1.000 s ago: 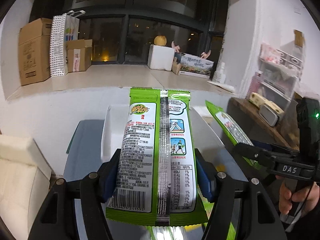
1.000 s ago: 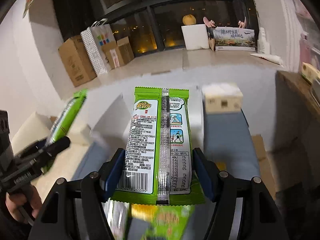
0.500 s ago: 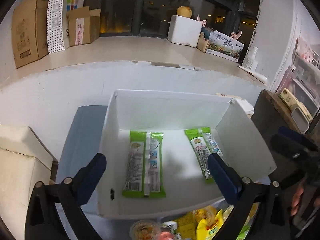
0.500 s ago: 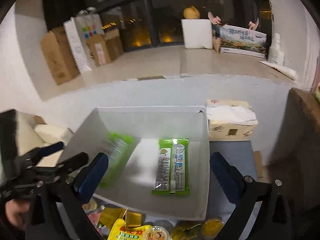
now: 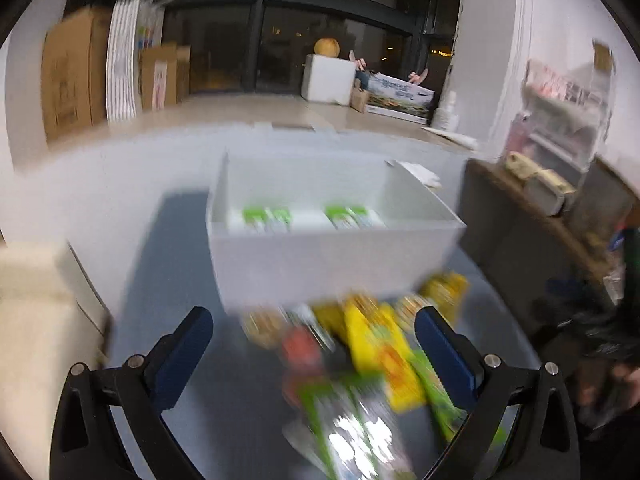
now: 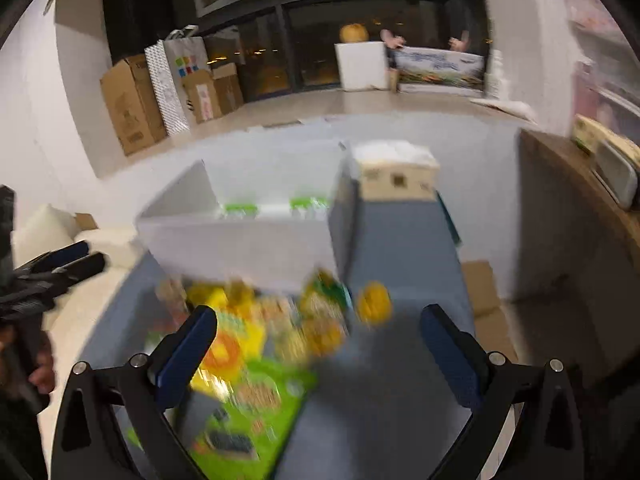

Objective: Organize snacks
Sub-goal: 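Withdraw both tools from the box back toward the snack pile, then grasp a cartoon-lid jelly cup with the right tool while the left tool grasps another jelly cup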

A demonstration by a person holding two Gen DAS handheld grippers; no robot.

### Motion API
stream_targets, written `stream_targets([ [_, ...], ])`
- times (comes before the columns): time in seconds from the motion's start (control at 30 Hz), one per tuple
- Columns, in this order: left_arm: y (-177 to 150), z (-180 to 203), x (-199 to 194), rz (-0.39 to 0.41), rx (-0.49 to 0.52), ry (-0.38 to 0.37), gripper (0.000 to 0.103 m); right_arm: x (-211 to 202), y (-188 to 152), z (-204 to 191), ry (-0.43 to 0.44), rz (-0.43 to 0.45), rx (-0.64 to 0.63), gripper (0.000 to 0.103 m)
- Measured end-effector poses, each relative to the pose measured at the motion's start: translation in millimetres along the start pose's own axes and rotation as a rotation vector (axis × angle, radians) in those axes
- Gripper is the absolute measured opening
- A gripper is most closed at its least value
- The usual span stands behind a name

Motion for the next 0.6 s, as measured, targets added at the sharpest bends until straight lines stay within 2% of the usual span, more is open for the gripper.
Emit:
stream_targets([
  [0.1, -34, 1, -15, 0.004, -0.041, -0.006, 0.103, -1, -34, -1, 0.071, 0.014, 0.053, 0.103],
  [0.17, -54, 0, -20, -0.010, -0.049, 0.013, 0.103, 10, -45, 8, 0.067, -0.032, 0.084, 0.103],
  [0.27, -76, 0, -28, -0.039, -0.057, 0.004, 0.103, 26, -41, 20, 0.093, -0.030, 0.118, 0.103],
  [0.53, -88, 0, -43, -0.044, -0.037, 0.009, 0.103, 87, -18, 41, 0.196, -0.067, 0.154, 0.102],
  [0.57, -88, 0, -43, -0.047, -0.037, 0.007, 0.103, 92, -17, 44, 0.196, -0.073, 0.157, 0.095],
  [0.6, -89, 0, -44, -0.047, -0.038, 0.005, 0.103, 99, -16, 46, 0.211, -0.082, 0.171, 0.082],
])
Point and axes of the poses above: each gripper's, at about its wrist camera, not at the fingertips, and x roughly the way its jaws point, z to its right, y to its top, the point moved 9 cm from there along x, roughly the way its jaws point, and after that the axes turned 14 degrees about y, right-handed, at the moved point
